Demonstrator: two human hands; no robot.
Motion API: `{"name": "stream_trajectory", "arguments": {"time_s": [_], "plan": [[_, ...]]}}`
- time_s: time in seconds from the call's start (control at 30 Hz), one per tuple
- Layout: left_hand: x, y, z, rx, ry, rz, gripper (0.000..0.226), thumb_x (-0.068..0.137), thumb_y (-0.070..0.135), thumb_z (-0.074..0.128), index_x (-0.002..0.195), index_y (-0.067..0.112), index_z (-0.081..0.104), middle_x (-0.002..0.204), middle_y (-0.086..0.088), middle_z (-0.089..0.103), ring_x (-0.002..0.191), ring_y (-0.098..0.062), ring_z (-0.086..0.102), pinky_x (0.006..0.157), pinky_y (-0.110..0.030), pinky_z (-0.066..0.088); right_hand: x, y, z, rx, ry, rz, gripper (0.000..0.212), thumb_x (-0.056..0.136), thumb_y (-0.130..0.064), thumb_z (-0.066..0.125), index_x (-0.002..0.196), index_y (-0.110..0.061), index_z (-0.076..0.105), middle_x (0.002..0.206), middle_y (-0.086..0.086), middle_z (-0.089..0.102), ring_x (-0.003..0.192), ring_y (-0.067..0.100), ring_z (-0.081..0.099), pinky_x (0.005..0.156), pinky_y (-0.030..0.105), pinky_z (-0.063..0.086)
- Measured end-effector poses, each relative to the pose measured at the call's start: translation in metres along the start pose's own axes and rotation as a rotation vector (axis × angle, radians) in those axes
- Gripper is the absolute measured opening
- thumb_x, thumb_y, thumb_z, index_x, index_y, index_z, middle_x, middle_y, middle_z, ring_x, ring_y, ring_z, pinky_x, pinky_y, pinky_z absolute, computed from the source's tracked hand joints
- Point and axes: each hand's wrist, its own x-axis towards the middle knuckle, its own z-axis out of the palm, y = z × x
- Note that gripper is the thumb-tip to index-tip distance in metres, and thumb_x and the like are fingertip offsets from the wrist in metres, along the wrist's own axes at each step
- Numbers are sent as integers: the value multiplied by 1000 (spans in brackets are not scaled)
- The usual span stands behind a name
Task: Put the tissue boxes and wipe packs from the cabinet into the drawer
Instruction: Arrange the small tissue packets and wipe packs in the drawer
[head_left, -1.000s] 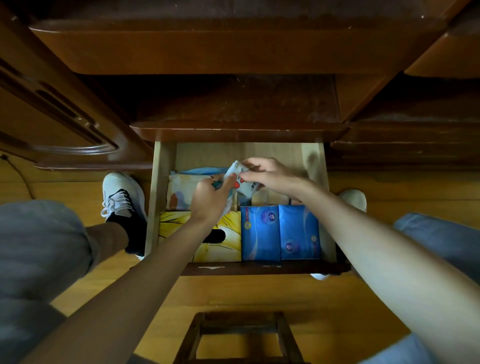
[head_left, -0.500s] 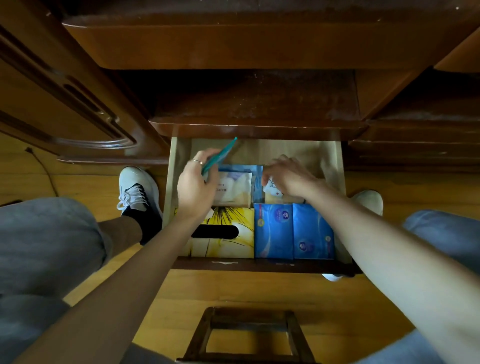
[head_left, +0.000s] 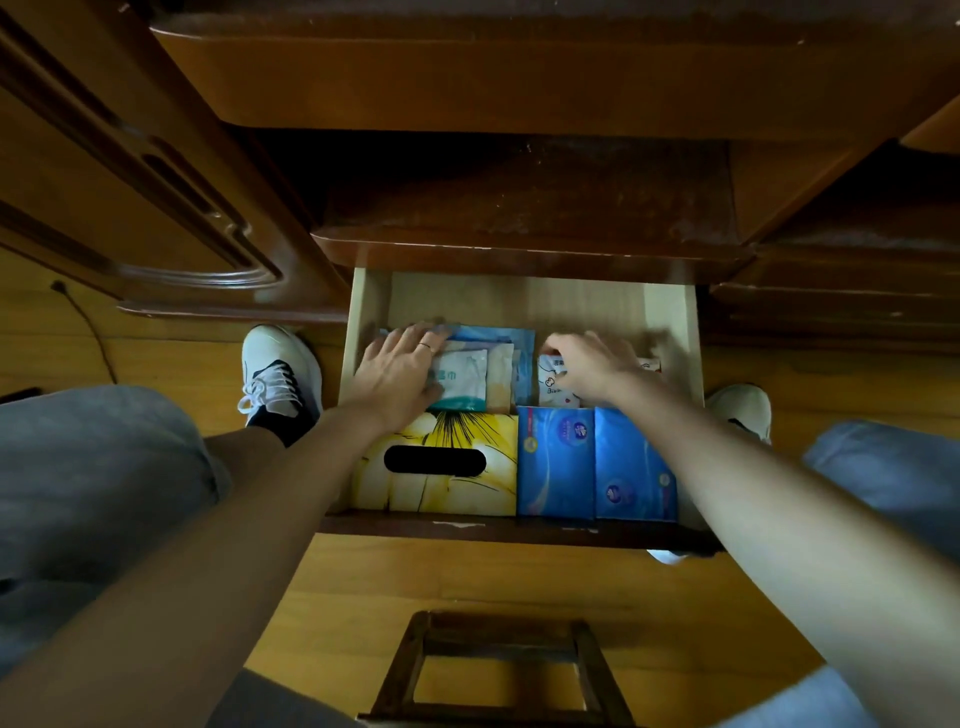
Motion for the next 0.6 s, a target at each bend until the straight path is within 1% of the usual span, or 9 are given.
{"name": "stream_trajectory", "arguments": {"time_s": [0.07,0.1,0.17,0.27,0.33,0.4,0.43,0.5,0.6], "plan": [[3,1,2,39,-128,-26,75,96,33,63,159,26,23,166,-1,23,150,-29,24,120,-55,27,-2,2,-1,27,9,-12,39,96,-26,67,133,-32,58,119,-1,70,107,22,64,77,36,49],[4,-1,4,49,-154,-37,73,97,32,62,158,26,24,166,-2,23,151,-29,23,120,-56,27,-3,4,-3,31,20,-16,38,96,-25,66,132,-33,58,119,-2,70,106,21,65,81,38,52],[6,-2,5,83,-143,-44,69,96,32,62,156,27,30,163,-3,28,149,-30,25,118,-56,27,-3,7,-2,28,9,-21,36,97,-23,63,131,-34,58,117,-3,70,104,22,65,84,40,54],[14,1,0,194,-107,-1,71,92,40,63,155,28,31,164,-2,20,144,-33,29,118,-60,25,-2,10,7,123,-85,-12,39,95,-28,60,133,-33,51,107,-1,67,98,23,62,74,35,48],[24,9,-3,190,-66,29,81,90,46,61,158,29,20,166,-4,15,144,-35,30,117,-59,25,-1,12,14,197,-114,-12,50,92,-38,60,139,-32,45,118,4,63,114,28,57,86,37,42],[37,20,-4,138,-40,36,83,92,54,54,159,29,12,167,-5,17,147,-35,28,118,-55,24,1,14,22,143,-77,-13,62,92,-55,52,149,-36,38,147,10,51,138,33,41,110,51,29],[45,24,-2,116,-42,32,81,93,59,49,159,29,13,167,-5,19,148,-34,28,119,-54,24,3,16,25,91,-68,-4,66,92,-66,43,153,-40,35,157,11,42,144,34,33,116,57,20],[57,29,4,97,-83,10,79,93,68,39,159,31,15,166,-6,22,148,-34,27,118,-53,23,6,21,30,13,-98,30,75,90,-81,26,155,-44,31,163,12,32,149,38,26,117,63,14],[64,25,20,82,-208,-70,85,91,76,34,160,34,9,168,-6,16,151,-36,21,120,-56,15,5,29,40,26,-118,57,74,91,-82,19,153,-42,31,158,14,34,144,40,31,113,60,23]]}}
